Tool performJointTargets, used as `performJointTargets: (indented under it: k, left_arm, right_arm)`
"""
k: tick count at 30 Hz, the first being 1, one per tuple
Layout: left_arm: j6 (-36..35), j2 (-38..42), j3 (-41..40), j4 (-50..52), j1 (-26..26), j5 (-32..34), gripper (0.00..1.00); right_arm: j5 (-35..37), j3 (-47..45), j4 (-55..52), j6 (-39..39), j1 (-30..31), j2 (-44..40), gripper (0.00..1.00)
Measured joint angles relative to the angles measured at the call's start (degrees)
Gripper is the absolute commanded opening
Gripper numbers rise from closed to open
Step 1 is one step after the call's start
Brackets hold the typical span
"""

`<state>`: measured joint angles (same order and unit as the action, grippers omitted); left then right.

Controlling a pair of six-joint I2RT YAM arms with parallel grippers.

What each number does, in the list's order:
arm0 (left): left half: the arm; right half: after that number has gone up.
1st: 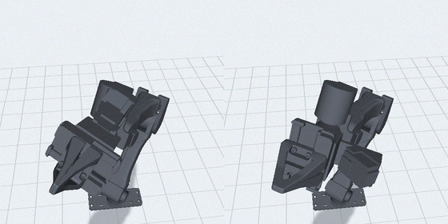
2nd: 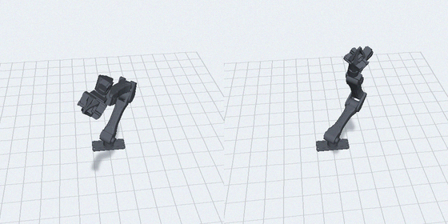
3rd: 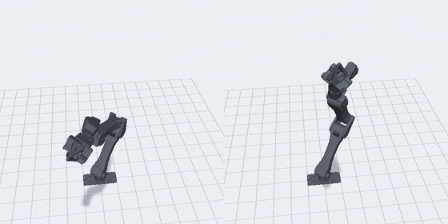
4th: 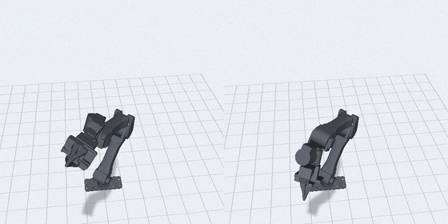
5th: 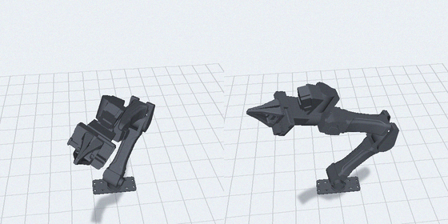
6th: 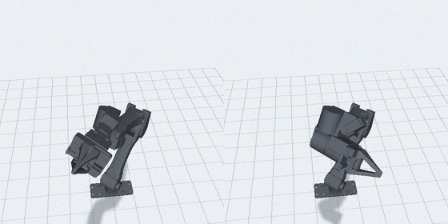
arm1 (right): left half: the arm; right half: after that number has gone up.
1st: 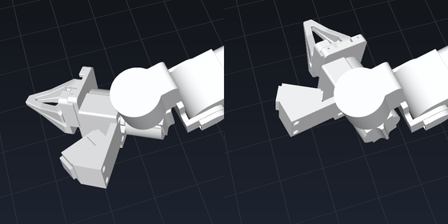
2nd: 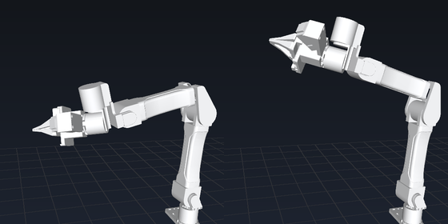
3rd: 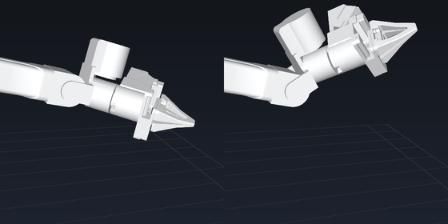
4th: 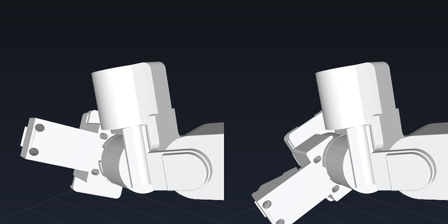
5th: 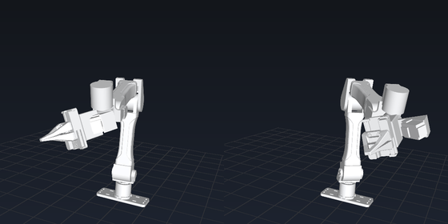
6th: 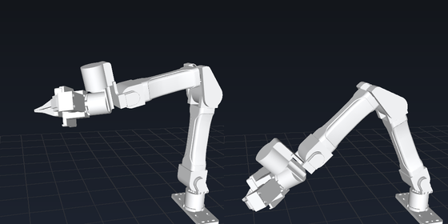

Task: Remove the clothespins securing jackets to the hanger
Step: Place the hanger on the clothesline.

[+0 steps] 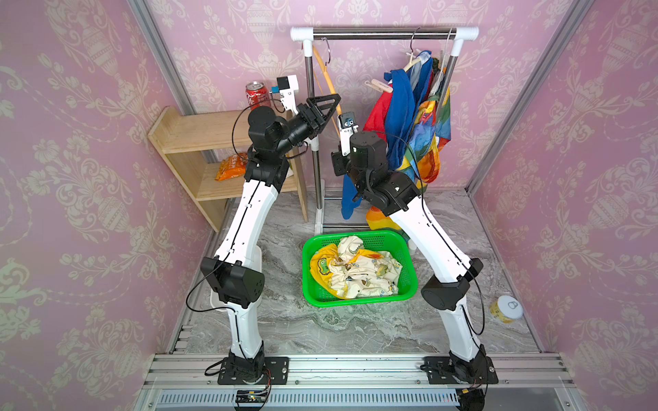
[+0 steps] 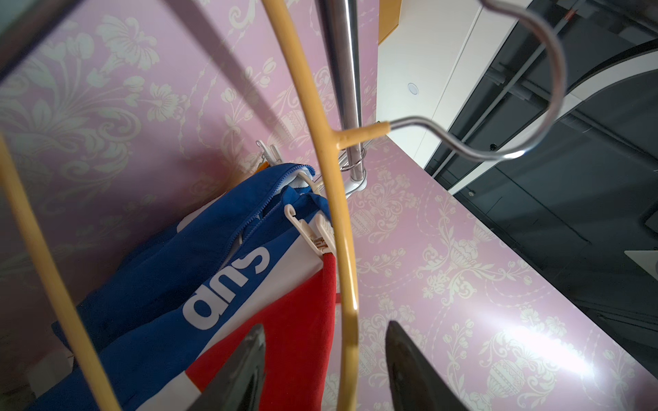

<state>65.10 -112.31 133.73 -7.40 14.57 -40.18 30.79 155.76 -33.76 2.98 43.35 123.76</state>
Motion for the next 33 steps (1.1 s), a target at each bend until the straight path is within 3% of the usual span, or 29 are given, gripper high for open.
performJointTargets:
  k: [11, 13, 20, 21, 22, 23, 29, 33]
  left_arm:
    - [-2.91, -2.91, 5.31, 5.05, 1.11, -0.2, 0.29]
    - [-3.1, -3.76, 7.23, 5.31, 1.31, -0.72, 0.0]
    - [-4.04, -10.99, 22.58, 11.39, 1.84, -0.63, 0.0]
    - [-3.67, -12.46, 24.79, 11.47, 1.81, -0.5, 0.0]
    - [-3.13, -13.86, 26.51, 11.34, 1.79, -0.42, 0.0]
    - [-2.27, -15.23, 27.82, 10.88, 1.79, 0.02, 0.0]
    - [0.24, -20.04, 28.46, 8.44, 1.84, 2.21, 0.0]
    - [1.51, -20.44, 28.46, 7.63, 1.55, 3.45, 0.0]
  right_arm:
    - [0.04, 0.0, -0.37, -0.17, -0.11, -0.02, 0.0]
    - [0.13, 0.0, -0.42, -0.17, -0.09, -0.02, 0.03]
    - [0.68, 0.02, 1.49, -0.68, -0.09, -0.11, 0.32]
    - [0.63, 0.02, 1.6, -0.74, -0.11, -0.15, 0.4]
    - [0.57, 0.02, 1.62, -1.01, -0.11, -0.24, 0.62]
    - [0.46, 0.02, 1.57, -1.4, -0.11, -0.28, 0.73]
    - [-0.37, -0.85, 0.94, -1.68, 0.28, -1.99, 0.78]
    - [0.31, -5.6, 0.46, -1.66, 0.33, -5.25, 0.72]
